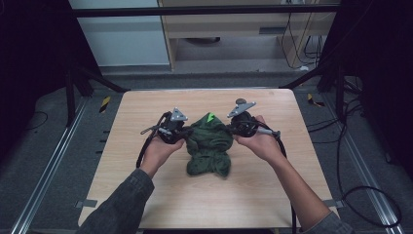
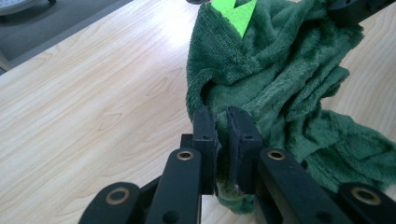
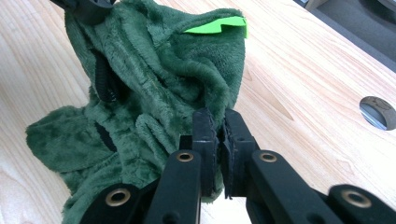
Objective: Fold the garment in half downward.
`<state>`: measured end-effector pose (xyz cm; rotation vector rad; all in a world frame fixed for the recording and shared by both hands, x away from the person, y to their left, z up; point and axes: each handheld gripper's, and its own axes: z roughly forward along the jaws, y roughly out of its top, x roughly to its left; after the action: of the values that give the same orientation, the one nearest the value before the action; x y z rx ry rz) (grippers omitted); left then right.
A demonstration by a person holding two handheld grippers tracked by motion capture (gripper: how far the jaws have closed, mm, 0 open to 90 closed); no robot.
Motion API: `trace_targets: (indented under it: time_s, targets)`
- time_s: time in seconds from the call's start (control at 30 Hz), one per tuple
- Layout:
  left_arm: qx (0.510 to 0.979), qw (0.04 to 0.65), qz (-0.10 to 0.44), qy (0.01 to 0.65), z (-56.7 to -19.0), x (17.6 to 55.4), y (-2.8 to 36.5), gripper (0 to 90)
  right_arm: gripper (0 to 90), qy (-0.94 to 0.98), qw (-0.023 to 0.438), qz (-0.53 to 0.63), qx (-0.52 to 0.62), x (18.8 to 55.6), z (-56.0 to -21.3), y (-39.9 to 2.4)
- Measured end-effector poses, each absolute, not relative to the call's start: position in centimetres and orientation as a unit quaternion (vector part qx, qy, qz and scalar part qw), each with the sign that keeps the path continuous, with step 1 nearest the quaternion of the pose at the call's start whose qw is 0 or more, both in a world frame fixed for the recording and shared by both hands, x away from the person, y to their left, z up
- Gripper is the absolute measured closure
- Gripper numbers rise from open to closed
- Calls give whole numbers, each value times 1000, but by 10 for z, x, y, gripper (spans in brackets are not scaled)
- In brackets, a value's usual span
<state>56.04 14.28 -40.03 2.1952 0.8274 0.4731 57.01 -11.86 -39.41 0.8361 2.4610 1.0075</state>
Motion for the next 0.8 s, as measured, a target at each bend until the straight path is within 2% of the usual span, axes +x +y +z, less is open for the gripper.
trace_targets:
  time_s: [0.8]
  targets:
    - [856,373,173,314,-409,542,148,825,849,872,170,364,281,552,-401,-118]
